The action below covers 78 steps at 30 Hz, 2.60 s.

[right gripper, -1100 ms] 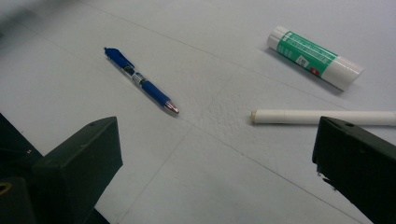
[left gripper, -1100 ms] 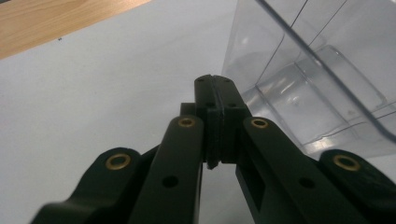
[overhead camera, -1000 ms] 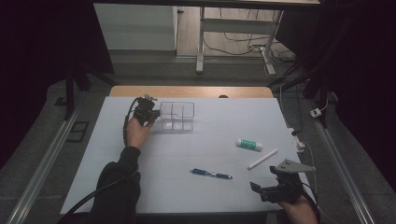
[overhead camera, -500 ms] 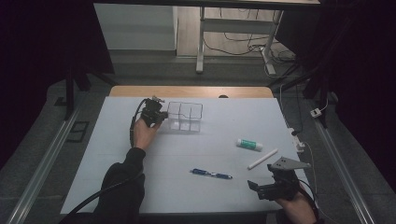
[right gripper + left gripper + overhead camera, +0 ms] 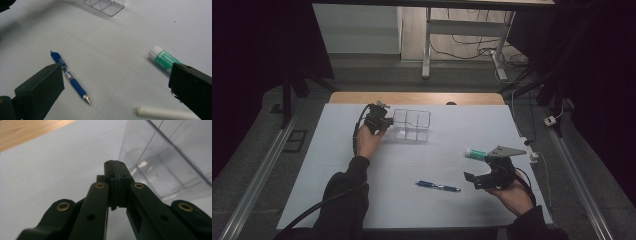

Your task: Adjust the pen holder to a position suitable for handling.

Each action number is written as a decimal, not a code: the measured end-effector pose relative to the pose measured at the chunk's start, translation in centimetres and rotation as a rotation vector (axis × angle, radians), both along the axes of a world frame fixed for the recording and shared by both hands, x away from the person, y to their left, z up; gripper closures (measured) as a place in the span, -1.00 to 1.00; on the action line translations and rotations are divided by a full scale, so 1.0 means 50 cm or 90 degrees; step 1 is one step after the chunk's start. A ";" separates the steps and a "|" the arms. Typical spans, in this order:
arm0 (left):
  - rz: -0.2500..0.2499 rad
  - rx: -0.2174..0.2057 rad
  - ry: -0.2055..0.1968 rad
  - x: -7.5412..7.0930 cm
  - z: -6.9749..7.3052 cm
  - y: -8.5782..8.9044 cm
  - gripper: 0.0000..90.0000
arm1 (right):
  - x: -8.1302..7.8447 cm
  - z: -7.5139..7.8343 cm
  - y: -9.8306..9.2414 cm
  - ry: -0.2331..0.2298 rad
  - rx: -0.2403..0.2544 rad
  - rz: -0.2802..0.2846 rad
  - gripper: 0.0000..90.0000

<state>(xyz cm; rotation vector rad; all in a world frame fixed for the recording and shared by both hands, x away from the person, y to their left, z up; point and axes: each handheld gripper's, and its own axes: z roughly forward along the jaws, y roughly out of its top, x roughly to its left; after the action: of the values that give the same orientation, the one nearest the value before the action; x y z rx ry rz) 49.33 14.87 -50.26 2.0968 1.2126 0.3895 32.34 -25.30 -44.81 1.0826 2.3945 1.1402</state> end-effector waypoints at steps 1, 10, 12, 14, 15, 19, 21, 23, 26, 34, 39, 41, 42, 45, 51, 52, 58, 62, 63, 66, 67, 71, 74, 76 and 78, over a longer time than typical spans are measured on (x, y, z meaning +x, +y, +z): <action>0.000 0.000 0.000 0.000 0.000 0.000 0.97 | 0.010 -0.001 0.007 -0.003 -0.001 0.007 -1.00; 0.000 0.003 -0.004 0.019 0.004 -0.004 0.97 | 0.107 -0.009 0.060 0.005 -0.015 0.027 -0.45; -0.002 0.002 -0.004 0.019 0.003 -0.003 0.97 | 0.130 -0.014 0.073 0.013 -0.028 0.032 -0.19; -0.003 0.004 -0.004 0.019 0.003 -0.003 0.97 | 0.154 -0.020 0.087 0.021 -0.040 0.046 0.06; -0.005 0.007 -0.004 0.019 0.002 -0.003 0.97 | 0.166 -0.023 0.095 0.029 -0.041 0.055 0.19; -0.006 -0.002 -0.003 0.019 0.000 -0.001 0.97 | 0.212 -0.032 0.127 0.035 -0.040 0.070 0.63; -0.007 -0.003 -0.003 0.019 0.000 0.000 0.97 | 0.234 -0.036 0.145 0.029 -0.046 0.072 0.83; -0.007 -0.004 -0.003 0.019 -0.001 0.000 0.97 | 0.255 -0.041 0.163 0.026 -0.041 0.068 0.97; -0.009 -0.004 -0.003 0.021 -0.001 0.000 0.97 | 0.281 -0.051 0.188 0.017 -0.043 0.060 1.00; -0.012 -0.003 -0.002 0.023 -0.001 0.001 0.97 | 0.338 -0.077 0.230 0.010 -0.033 0.029 1.00; -0.015 0.001 -0.001 0.024 0.000 0.001 0.97 | 0.363 -0.091 0.250 0.006 -0.023 -0.003 1.00; -0.014 0.001 0.000 0.023 0.000 0.000 0.97 | 0.369 -0.095 0.256 0.004 -0.028 -0.007 1.00; -0.014 0.002 0.001 0.023 0.000 0.000 0.97 | 0.371 -0.097 0.257 0.000 -0.032 -0.008 1.00; -0.014 0.003 0.003 0.022 -0.001 -0.001 0.97 | 0.379 -0.103 0.256 0.002 -0.026 -0.014 1.00; -0.027 0.016 0.012 0.018 -0.001 -0.014 0.97 | 0.386 -0.108 0.256 -0.001 -0.022 -0.024 1.00; -0.024 0.030 0.009 0.017 -0.001 -0.018 0.97 | 0.388 -0.108 0.256 -0.002 -0.027 -0.024 1.00; -0.022 0.029 0.016 0.007 -0.001 -0.022 0.97 | 0.383 -0.107 0.254 -0.002 -0.037 -0.013 1.00; -0.026 0.037 0.019 -0.003 0.001 -0.028 0.97 | 0.379 -0.108 0.250 0.004 -0.041 -0.007 1.00; -0.028 0.035 0.021 -0.005 0.000 -0.028 0.97 | 0.379 -0.108 0.249 0.001 -0.043 -0.003 1.00; -0.032 0.032 0.023 -0.011 -0.001 -0.029 0.97 | 0.376 -0.110 0.245 0.006 -0.048 0.001 1.00; -0.033 0.033 0.023 -0.014 -0.001 -0.030 0.97 | 0.375 -0.111 0.243 0.006 -0.049 0.004 1.00; -0.042 0.040 0.028 -0.032 -0.002 -0.037 0.97 | 0.367 -0.111 0.239 0.014 -0.054 0.007 1.00; -0.049 0.040 0.030 -0.042 -0.003 -0.041 0.97 | 0.358 -0.111 0.235 0.015 -0.057 0.013 1.00; -0.054 0.047 0.030 -0.049 -0.003 -0.045 0.97 | 0.352 -0.110 0.232 0.017 -0.057 0.017 1.00; -0.054 0.050 0.031 -0.052 -0.003 -0.047 0.97 | 0.346 -0.109 0.228 0.017 -0.061 0.020 1.00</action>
<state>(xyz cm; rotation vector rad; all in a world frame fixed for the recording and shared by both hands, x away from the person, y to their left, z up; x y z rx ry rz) 46.72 12.52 -50.41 2.2284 1.1480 0.3549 49.62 -13.90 -50.27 1.0389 2.4684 1.0152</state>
